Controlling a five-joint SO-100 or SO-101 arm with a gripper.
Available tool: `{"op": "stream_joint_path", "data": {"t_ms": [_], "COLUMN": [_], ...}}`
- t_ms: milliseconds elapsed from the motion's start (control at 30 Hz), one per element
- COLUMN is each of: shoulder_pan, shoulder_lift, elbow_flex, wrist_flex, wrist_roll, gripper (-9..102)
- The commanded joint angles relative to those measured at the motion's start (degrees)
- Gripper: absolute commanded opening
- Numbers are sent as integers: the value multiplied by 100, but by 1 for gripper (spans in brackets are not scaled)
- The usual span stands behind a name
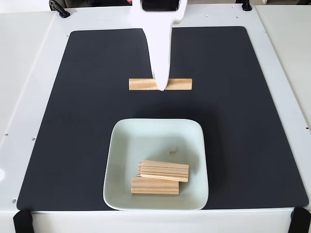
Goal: Pick up the wooden block and place them on the plate.
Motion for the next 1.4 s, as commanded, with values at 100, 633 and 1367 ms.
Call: {"op": "stream_joint_path", "data": {"t_ms": [100,633,1367], "shoulder_pan": [-88,-167,-44], "shoulder_lift": [-62,-325,-721], "elbow_flex": [-404,-422,-817], "wrist_flex": [167,501,492], "wrist_roll": [-88,-70,-62], "gripper": [0,0,0]}}
